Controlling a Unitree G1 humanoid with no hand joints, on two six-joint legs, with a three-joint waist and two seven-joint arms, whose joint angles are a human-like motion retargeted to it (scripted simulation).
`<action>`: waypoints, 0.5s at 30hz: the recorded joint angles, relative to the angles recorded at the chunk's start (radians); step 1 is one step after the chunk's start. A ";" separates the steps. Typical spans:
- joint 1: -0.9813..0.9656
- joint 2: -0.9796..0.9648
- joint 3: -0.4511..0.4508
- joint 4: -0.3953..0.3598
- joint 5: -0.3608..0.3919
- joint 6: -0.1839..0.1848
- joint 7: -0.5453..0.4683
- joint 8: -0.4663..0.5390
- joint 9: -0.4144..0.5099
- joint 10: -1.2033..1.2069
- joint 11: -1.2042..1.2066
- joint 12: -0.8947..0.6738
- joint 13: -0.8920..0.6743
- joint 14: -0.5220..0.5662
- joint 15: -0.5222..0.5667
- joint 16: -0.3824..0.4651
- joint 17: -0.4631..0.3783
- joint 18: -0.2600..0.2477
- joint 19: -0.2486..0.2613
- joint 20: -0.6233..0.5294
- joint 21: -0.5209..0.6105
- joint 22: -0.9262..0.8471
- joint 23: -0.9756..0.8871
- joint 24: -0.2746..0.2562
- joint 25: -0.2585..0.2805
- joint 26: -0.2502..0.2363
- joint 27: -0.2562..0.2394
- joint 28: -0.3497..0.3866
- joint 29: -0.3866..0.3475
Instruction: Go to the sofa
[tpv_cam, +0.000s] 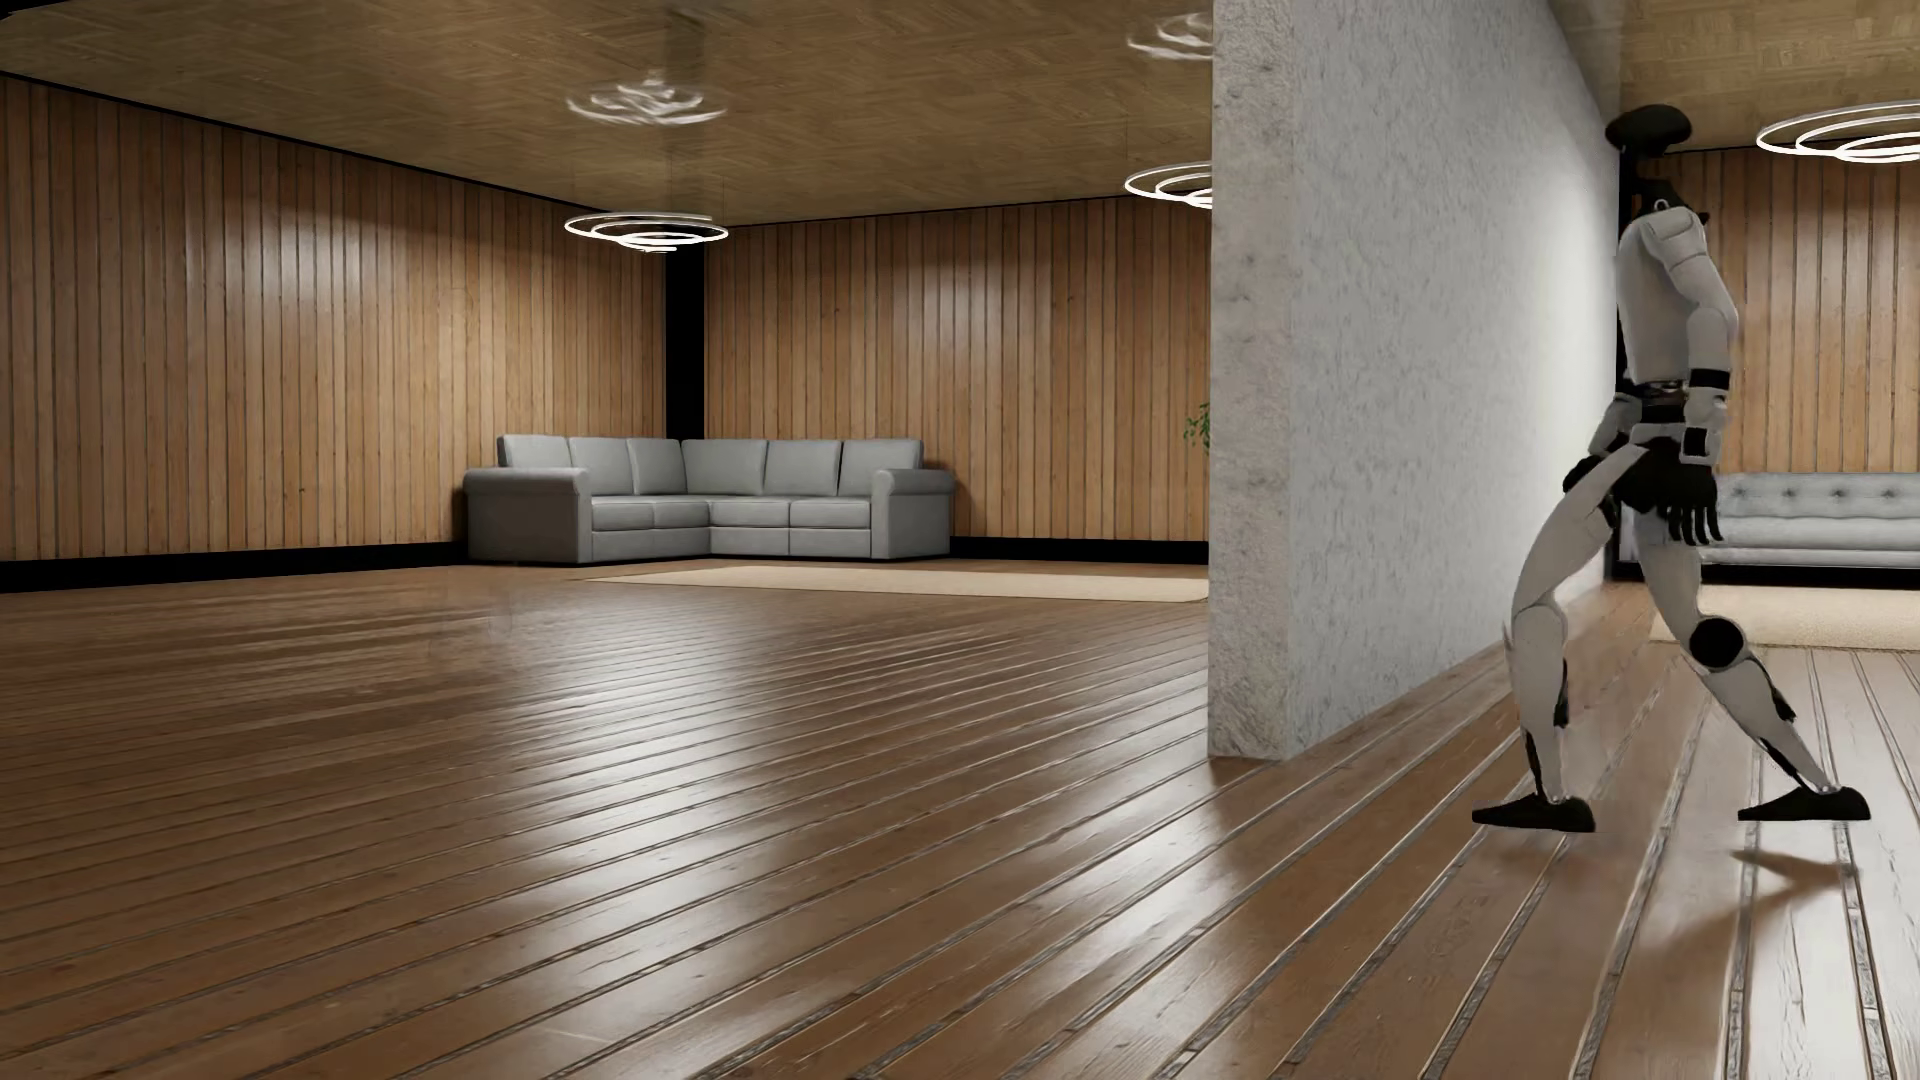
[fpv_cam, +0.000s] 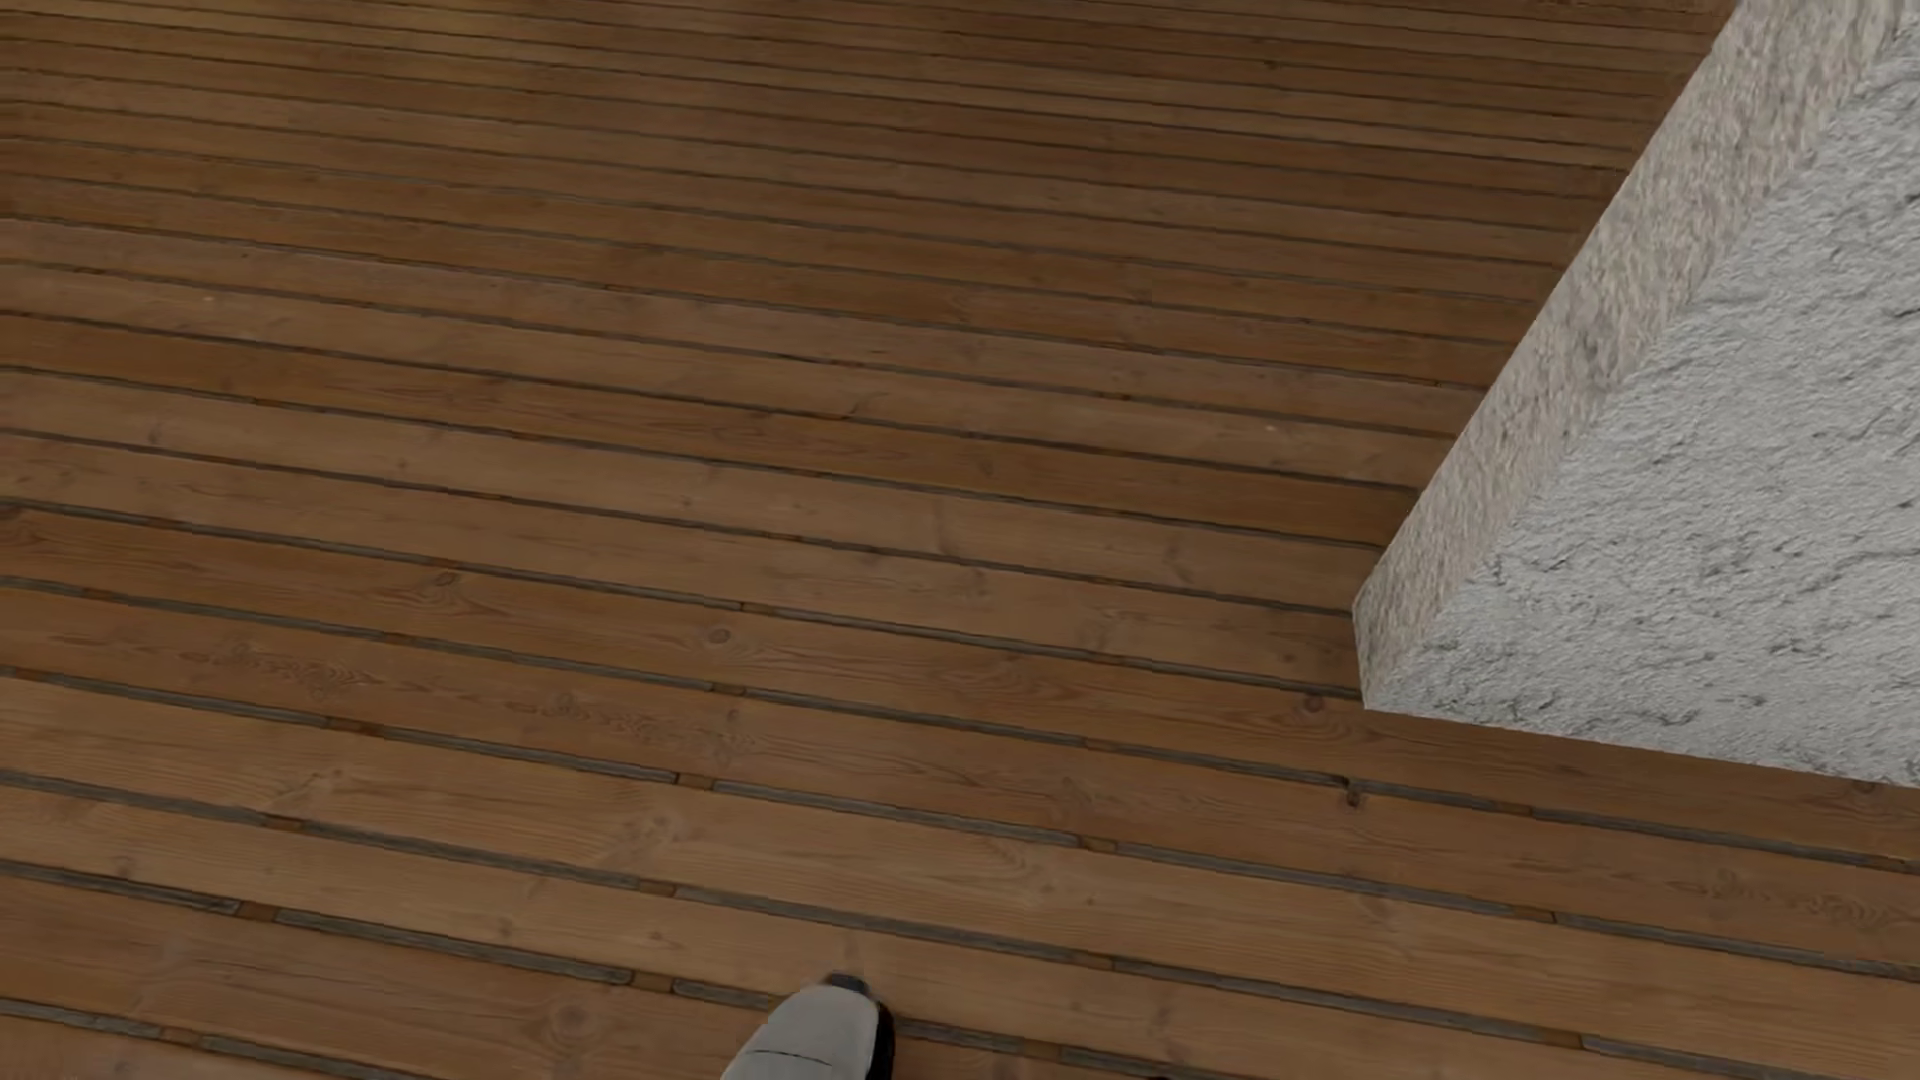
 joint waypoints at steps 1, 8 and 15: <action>-0.008 0.039 0.019 0.007 -0.002 0.001 0.000 0.000 0.004 -0.015 -0.002 0.004 -0.013 -0.006 -0.002 0.001 0.002 0.000 0.000 0.017 0.014 0.009 0.023 0.000 0.000 0.000 0.000 0.000 0.000; 0.113 -0.133 0.058 -0.068 -0.118 -0.035 0.000 0.000 -0.013 0.201 0.579 -0.015 0.098 -0.199 0.626 0.001 0.013 0.000 0.000 0.005 0.102 0.024 0.084 0.000 0.000 0.000 0.000 0.000 0.000; 0.681 -0.682 -0.328 -0.078 -0.046 0.038 0.000 0.000 0.026 -0.160 0.319 -0.109 0.230 -0.225 0.748 0.026 -0.019 0.000 0.000 0.013 0.051 -0.180 0.043 0.000 0.000 0.000 0.000 0.000 0.000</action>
